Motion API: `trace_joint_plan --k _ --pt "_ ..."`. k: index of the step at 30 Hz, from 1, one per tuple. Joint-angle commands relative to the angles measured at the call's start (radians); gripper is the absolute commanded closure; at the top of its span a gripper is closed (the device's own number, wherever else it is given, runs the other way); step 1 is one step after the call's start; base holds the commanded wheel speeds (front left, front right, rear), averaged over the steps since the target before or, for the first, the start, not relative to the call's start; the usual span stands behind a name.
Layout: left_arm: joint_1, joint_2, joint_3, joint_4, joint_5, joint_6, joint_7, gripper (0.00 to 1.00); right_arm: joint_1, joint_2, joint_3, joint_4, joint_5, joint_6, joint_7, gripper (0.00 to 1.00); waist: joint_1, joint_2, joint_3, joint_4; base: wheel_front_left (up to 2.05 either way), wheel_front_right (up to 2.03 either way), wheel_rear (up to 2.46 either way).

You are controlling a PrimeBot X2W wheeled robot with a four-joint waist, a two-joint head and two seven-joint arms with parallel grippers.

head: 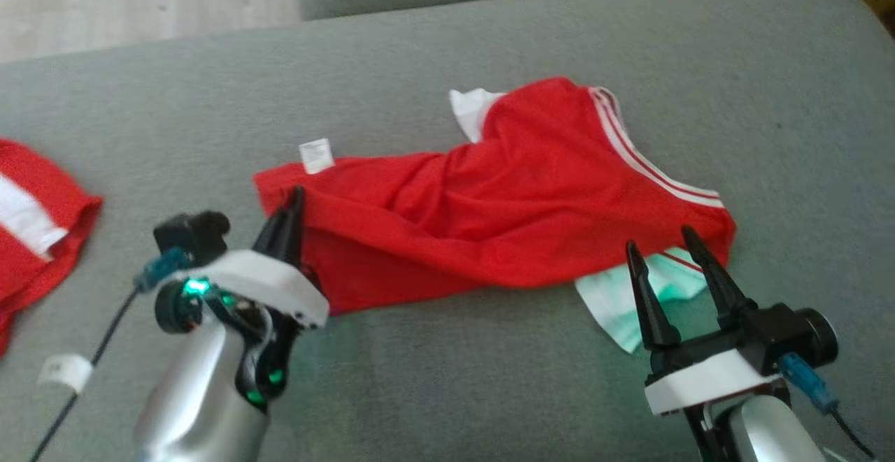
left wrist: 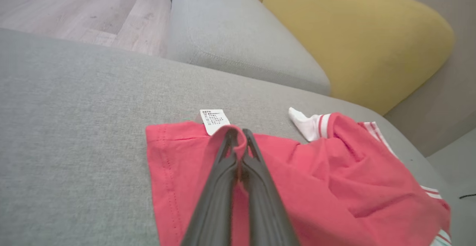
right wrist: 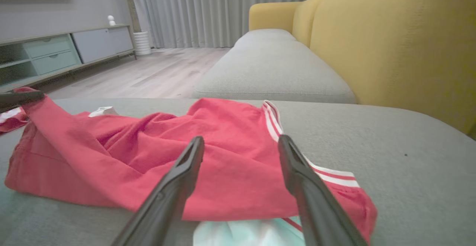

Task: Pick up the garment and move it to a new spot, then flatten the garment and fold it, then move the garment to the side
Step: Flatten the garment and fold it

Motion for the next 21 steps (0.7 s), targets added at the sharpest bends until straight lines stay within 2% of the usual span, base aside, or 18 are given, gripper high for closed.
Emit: trace_joint_plan --k 1,6,13,14,16,21 --pt "-0.056 0.018 0.043 0.014 -0.004 0.004 0.0 1.0 -0.041 -0.01 0.024 -0.028 0.007 0.008 -0.007 0.0 -0.0003 0.0 0.04 -0.05 0.0 0.0 0.0" --pt "-0.162 0.034 0.064 0.209 0.004 0.002 -0.035 1.0 -0.062 -0.011 0.024 -0.029 0.007 0.008 -0.007 0.0 -0.0003 0.0 0.063 -0.09 0.0 0.0 0.0" --pt "-0.243 0.033 0.074 0.399 0.014 -0.016 -0.128 1.0 -0.07 -0.011 0.02 -0.027 0.005 0.008 -0.007 0.0 -0.0003 0.0 0.067 -0.09 0.0 0.0 0.0" --pt "-0.248 0.027 0.076 0.416 0.009 -0.02 -0.137 0.78 -0.07 -0.01 0.018 -0.026 0.004 0.008 -0.007 0.0 -0.0003 0.0 0.064 -0.085 0.0 0.0 0.0" --pt "-0.252 0.022 0.078 0.443 0.007 -0.023 -0.159 0.0 -0.068 -0.008 0.016 -0.025 0.002 0.008 -0.007 0.0 -0.0003 0.0 0.054 -0.076 0.0 0.0 0.0" --pt "-0.234 0.024 0.089 0.461 0.002 -0.02 -0.212 0.0 -0.058 -0.006 0.015 -0.021 0.003 0.008 -0.007 0.0 -0.0003 0.0 0.023 -0.056 0.0 0.0 0.0"
